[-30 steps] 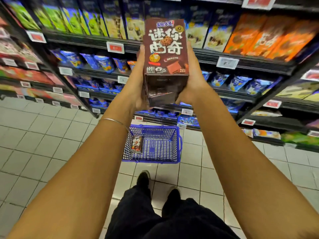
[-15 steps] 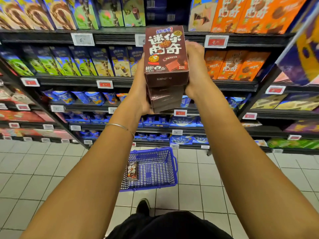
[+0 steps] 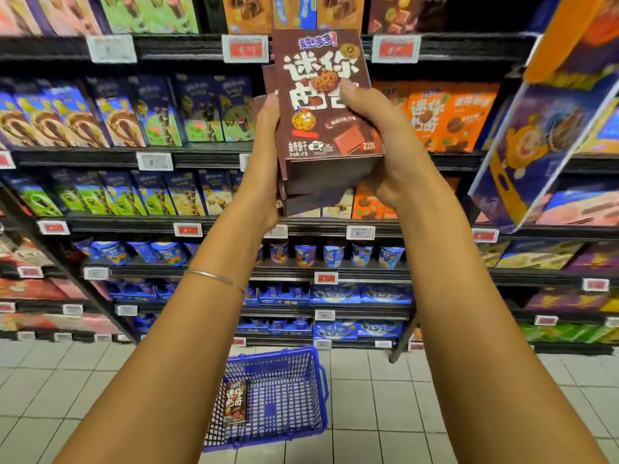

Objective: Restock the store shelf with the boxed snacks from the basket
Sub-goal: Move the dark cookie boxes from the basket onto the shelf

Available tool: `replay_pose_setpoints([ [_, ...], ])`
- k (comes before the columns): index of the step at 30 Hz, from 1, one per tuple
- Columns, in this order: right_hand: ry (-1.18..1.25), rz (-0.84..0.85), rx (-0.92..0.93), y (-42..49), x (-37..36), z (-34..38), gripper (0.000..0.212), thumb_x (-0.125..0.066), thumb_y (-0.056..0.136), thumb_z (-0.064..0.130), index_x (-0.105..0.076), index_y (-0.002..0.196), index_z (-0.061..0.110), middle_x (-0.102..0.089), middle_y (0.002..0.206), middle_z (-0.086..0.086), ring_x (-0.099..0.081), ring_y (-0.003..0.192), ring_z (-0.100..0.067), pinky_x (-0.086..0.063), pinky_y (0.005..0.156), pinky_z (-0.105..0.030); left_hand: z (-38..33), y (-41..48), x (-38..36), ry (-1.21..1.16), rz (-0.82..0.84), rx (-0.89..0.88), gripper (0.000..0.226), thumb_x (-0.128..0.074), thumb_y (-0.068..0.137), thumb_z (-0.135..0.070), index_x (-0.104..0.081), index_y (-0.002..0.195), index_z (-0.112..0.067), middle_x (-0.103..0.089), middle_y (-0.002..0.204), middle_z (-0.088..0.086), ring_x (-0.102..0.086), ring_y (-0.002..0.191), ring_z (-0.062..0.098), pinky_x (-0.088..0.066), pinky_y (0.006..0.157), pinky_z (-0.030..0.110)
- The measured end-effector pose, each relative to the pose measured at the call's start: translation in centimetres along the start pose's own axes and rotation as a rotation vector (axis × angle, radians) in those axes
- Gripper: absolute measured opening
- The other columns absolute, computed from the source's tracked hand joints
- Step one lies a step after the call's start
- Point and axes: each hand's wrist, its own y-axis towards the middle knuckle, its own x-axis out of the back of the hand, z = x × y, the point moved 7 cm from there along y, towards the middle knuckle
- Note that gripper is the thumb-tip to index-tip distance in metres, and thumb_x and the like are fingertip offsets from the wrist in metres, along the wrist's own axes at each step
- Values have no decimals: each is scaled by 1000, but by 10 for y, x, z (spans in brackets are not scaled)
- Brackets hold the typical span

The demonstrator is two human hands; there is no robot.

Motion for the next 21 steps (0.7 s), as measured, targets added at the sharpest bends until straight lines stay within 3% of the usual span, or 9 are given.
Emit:
replay_pose_setpoints([
  [2,-7,20,68,-5,3,20,27,-64,95,27,-62,117,11,-76,105,-7,-74,95,-23,-58,76,-34,-19,-6,-13,89,-31,-60,93,-52,80,-84,-60,145,-19,-71,136,3,-71,121,19,-59,95,35],
  [5,-53,18,173,-10,8,47,34,-64,94,23,-63,125,8,-73,114,-10,-72,102,-25,-56,83,-37,-35,-5,-17,124,-159,-104,162,-71,24,-100,-35,162,-24,-46,163,5,-50,146,26,-45,117,50],
  [6,-79,3,207,-12,10,55,37,-65,93,23,-63,126,7,-73,116,-13,-71,103,-28,-56,84,-39,-41,-2,-20,136,-156,-139,171,-71,18,-101,-29,165,-23,-40,166,6,-46,148,29,-41,119,55],
  [10,-155,-55,303,-16,20,80,40,-69,90,27,-60,123,8,-74,110,-13,-74,96,-29,-59,75,-39,-64,19,-32,123,-79,-279,154,-77,43,-93,-23,166,-17,-46,160,16,-56,138,38,-46,112,61],
  [13,-151,-77,343,-14,19,94,44,-70,89,27,-57,123,4,-75,100,-8,-74,87,-24,-58,69,-34,-76,31,-42,114,8,-282,158,-81,40,-92,-21,166,-18,-55,153,15,-66,127,36,-52,106,58],
  [17,-90,-156,326,1,18,97,52,-69,85,28,-56,127,0,-74,102,-12,-73,86,-24,-57,70,-34,-85,49,-49,84,60,-251,151,-79,32,-94,-39,161,-27,-30,170,10,-46,148,35,-44,115,59],
  [21,-31,-207,296,17,28,92,56,-68,84,27,-55,130,-1,-72,108,-16,-73,88,-26,-59,69,-34,-84,64,-51,76,43,-248,143,-76,39,-94,-41,160,-26,-38,166,9,-45,149,34,-43,116,58],
])
